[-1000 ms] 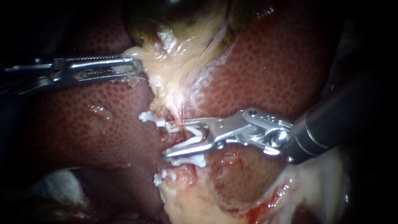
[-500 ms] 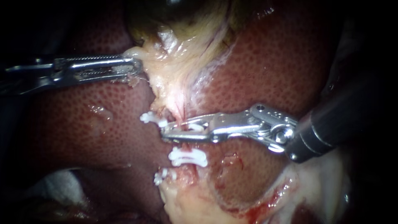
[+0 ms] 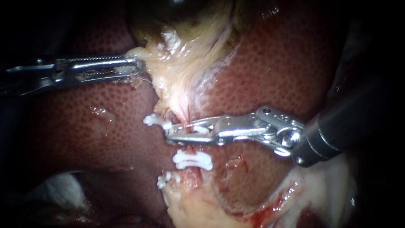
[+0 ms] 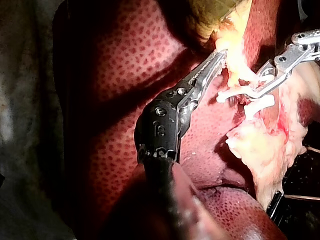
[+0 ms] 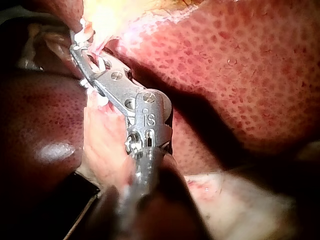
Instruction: Clipping third clip right tube
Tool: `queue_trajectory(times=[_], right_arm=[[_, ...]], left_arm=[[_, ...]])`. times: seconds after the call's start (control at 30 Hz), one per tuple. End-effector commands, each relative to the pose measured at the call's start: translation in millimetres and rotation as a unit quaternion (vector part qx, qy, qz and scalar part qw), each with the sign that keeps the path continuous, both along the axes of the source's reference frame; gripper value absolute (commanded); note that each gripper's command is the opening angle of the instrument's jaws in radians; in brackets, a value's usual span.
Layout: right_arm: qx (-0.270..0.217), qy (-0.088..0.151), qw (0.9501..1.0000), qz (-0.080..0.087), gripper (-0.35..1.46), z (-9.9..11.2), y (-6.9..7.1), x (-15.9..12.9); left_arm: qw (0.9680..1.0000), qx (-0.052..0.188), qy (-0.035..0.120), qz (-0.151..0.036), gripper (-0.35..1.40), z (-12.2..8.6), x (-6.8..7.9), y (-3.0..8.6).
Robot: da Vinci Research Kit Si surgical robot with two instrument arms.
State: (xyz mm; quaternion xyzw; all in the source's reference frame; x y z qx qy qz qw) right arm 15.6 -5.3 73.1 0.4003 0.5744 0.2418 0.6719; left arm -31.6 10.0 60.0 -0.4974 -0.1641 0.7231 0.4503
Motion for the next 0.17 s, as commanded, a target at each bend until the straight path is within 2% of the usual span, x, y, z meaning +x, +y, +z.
queue_trajectory(times=[0.03,0.17], right_arm=[[0.000,0.000,1.0000,0.000,-0.35,0.0,0.0,0.0],[0.000,0.000,1.0000,0.000,-0.35,0.0,0.0,0.0]], left_arm=[[1.0000,0.000,0.000,0.000,-0.35,0.0,0.0,0.0],[1.0000,0.000,0.000,0.000,-0.35,0.0,-0.1,0.0]])
